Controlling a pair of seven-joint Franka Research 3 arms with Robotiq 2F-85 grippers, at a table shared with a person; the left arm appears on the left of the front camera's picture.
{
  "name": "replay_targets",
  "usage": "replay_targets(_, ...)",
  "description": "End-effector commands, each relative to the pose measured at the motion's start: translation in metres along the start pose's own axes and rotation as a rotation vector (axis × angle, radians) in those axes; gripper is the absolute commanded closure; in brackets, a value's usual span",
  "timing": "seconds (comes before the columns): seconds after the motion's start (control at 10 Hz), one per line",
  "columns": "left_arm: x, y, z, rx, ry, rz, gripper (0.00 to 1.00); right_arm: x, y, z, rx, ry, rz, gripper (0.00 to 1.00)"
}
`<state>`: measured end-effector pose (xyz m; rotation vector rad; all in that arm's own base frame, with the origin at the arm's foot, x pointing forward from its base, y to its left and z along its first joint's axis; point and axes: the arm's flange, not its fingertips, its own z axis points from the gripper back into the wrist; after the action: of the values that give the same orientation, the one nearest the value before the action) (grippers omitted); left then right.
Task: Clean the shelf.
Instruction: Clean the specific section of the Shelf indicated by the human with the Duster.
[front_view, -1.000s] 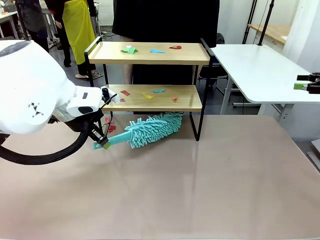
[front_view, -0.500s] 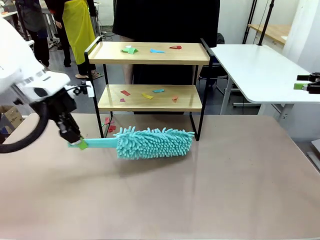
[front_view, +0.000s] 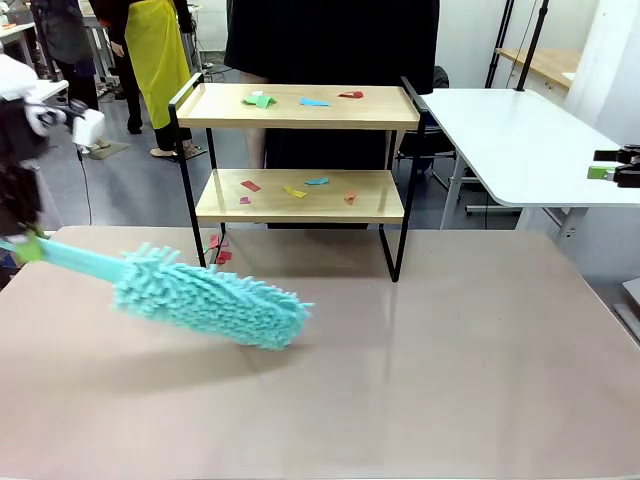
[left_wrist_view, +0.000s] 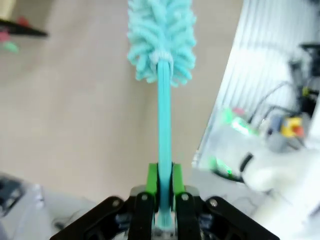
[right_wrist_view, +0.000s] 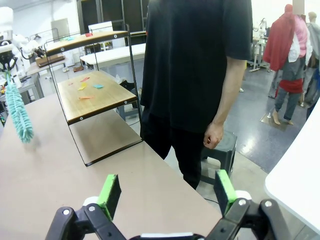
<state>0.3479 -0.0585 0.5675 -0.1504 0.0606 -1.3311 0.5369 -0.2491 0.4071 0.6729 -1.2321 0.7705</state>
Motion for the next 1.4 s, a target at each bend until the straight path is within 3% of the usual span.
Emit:
replay_targets(0.0,-0.010,-0.016,0.039,0.075,0.131,-0.063,0.86,0.003,0.001,-0.001,0.001,0.000,0.004,0.00)
replay_targets(0.3,-0.030,-0.034,0.096,0.176,0.307,-0.048,0.86,0.003,0.001,-0.001,0.001,0.000,0.004,0.00)
replay_targets(0.5,-0.042,-0.040,0.112,0.170,0.365,-0.070,0.86,0.003,0.001,-0.001,0.001,0.000,0.004,0.00)
replay_targets(0.8,-0.048,-0.040,0.134,0.175,0.387,-0.074,0.86,0.003,0.001,-0.001,0.001,0.000,0.004,0.00)
replay_targets(0.9,-0.045,-0.044,0.117,0.167,0.375,-0.060,0.86,0.003,0.001,-0.001,0.001,0.000,0.004,0.00)
replay_targets(1.3,-0.045,-0.044,0.117,0.167,0.375,-0.060,0.86,0.003,0.001,-0.001,0.001,0.000,0.004,0.00)
